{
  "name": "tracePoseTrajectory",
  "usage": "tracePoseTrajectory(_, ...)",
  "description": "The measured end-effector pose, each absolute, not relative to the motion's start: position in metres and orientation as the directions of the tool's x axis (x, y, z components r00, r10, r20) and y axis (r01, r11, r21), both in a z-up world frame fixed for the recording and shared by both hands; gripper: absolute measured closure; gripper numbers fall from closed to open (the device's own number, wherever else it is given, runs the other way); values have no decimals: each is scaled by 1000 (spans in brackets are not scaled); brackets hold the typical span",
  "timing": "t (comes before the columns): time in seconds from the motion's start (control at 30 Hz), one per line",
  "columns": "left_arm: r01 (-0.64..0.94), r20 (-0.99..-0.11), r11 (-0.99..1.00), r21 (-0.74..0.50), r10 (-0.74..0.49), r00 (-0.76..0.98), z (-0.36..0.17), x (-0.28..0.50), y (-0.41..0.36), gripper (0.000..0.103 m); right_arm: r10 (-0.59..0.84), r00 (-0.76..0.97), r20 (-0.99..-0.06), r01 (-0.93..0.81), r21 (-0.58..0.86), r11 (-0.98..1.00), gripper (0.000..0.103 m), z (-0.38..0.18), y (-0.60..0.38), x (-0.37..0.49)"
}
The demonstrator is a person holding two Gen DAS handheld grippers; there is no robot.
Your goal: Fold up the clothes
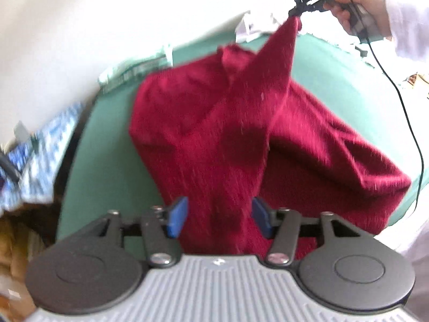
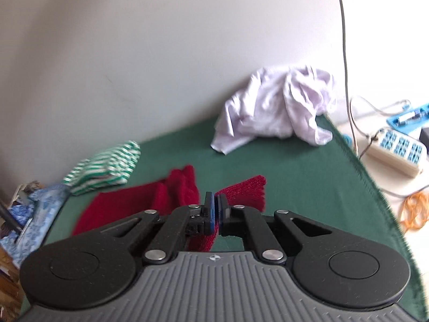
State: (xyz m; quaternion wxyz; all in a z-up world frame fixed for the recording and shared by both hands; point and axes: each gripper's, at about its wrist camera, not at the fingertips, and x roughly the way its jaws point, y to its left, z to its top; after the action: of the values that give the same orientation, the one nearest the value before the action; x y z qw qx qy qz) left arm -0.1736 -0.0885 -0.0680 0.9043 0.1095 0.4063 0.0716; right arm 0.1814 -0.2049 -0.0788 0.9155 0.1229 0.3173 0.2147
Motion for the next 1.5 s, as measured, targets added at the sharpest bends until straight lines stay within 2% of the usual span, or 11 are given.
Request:
tracePoseTrajectory(0.2, 21, -622, 922, 387, 244, 744, -66, -114, -139, 31, 470, 750, -465, -328, 356, 875, 102, -55, -227, 150)
tracePoseTrajectory(0.5, 80, -459, 813, 576, 241, 855, -63, -24, -216, 31, 549, 732, -403, -412, 380, 828, 102, -23, -231, 111)
tracePoseTrajectory(0.73, 62, -414, 792, 608, 249, 876, -65, 7, -246, 31, 557, 750, -358, -471, 303, 828, 102, -7, -240, 81)
tracePoseTrajectory(0.87, 49, -390, 783, 620, 254, 885, -67, 23, -261, 25, 527, 770, -361, -455, 269, 849, 102, -7, -251, 76)
tracePoseTrajectory(0.93, 43, -379, 778, 627, 256, 889, -67, 31, -269, 35, 510, 778, -366, -439, 265, 859, 102, -8, -258, 78)
tracePoseTrajectory(1.07, 33, -368, 779, 626, 258, 893, -68, 39, -279, 77, 505, 784, -361, -419, 292, 859, 102, -8, -273, 77)
tracePoseTrajectory(1.13, 31, -372, 787, 616, 256, 892, -69, 36, -279, 80, 507, 788, -350, -421, 295, 858, 102, -8, -278, 74)
tracePoseTrajectory(1.23, 37, -371, 803, 594, 233, 899, -65, 27, -277, 62, 512, 790, -336, -426, 300, 853, 102, -7, -283, 67)
tracePoseTrajectory(1.27, 39, -361, 812, 583, 216, 907, -62, 21, -276, 45, 516, 791, -329, -429, 302, 851, 102, -7, -283, 65)
tracePoseTrajectory(1.3, 43, -352, 818, 574, 199, 915, -59, 15, -275, 38, 519, 792, -321, -432, 305, 848, 102, -7, -284, 63)
tracePoseTrajectory(1.5, 28, -364, 831, 556, 213, 907, -52, 15, -267, 36, 580, 774, -253, -466, 393, 793, 102, 0, -292, 56)
